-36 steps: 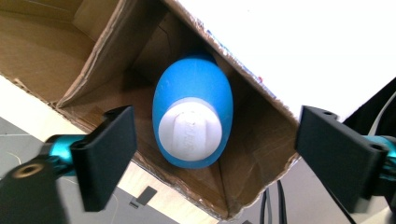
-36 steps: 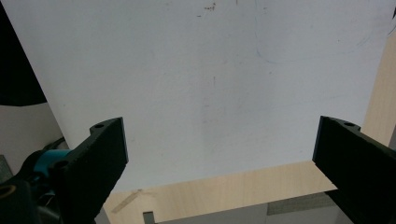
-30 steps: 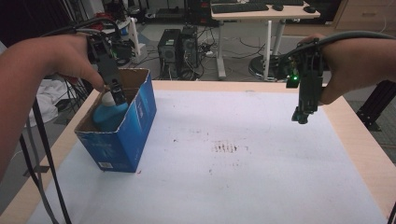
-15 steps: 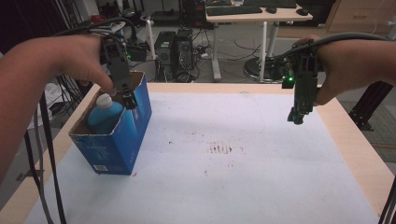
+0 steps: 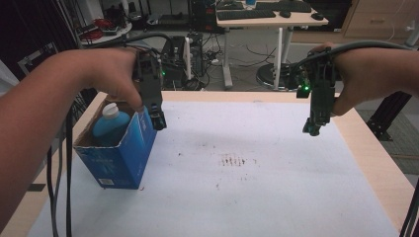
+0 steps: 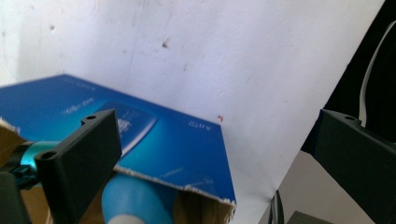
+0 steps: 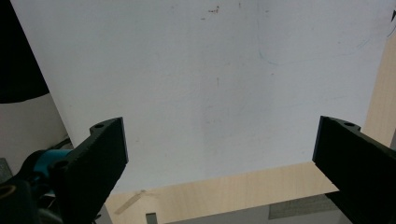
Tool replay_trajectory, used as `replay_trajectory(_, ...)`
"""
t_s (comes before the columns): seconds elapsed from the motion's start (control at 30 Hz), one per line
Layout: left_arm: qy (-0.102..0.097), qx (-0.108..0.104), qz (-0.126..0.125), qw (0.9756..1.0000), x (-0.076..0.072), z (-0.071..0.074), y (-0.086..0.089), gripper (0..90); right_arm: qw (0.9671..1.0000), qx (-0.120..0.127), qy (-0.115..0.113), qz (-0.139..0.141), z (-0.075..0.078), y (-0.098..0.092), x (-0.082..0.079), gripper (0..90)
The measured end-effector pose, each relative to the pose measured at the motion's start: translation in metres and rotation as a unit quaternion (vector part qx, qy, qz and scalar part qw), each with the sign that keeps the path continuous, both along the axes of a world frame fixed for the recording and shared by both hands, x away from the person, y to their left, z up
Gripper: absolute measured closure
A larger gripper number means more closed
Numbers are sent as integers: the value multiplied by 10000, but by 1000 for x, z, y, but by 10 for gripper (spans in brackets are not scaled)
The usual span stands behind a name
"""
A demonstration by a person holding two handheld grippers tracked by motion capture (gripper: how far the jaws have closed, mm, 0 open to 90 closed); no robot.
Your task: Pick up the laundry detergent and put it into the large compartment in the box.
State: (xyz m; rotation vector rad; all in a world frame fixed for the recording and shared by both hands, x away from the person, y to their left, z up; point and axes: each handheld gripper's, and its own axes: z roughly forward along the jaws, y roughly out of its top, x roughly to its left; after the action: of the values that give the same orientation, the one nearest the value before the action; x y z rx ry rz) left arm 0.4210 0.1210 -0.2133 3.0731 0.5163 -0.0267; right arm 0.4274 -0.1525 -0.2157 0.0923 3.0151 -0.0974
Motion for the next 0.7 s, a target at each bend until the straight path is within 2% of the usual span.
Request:
replay_trajectory(0.13,6,29,-135,9999,0,-3,-5,16,10000,3,-11,-34,0,-3,2,22)
replay_trajectory(0.3,4,127,-158,9998,-2,-5,-8,16,10000,-1,-37,-85,0,-5,1,22)
replay_trajectory(0.5,39,106,-164,9998,-2,-6,-8,16,10000,24,-63,-42,2,-3,-1,22)
replay_trajectory(0.7,-19,167,-165,9997,-3,-7,-8,16,10000,-11,-57,-47,2,-3,-3,22)
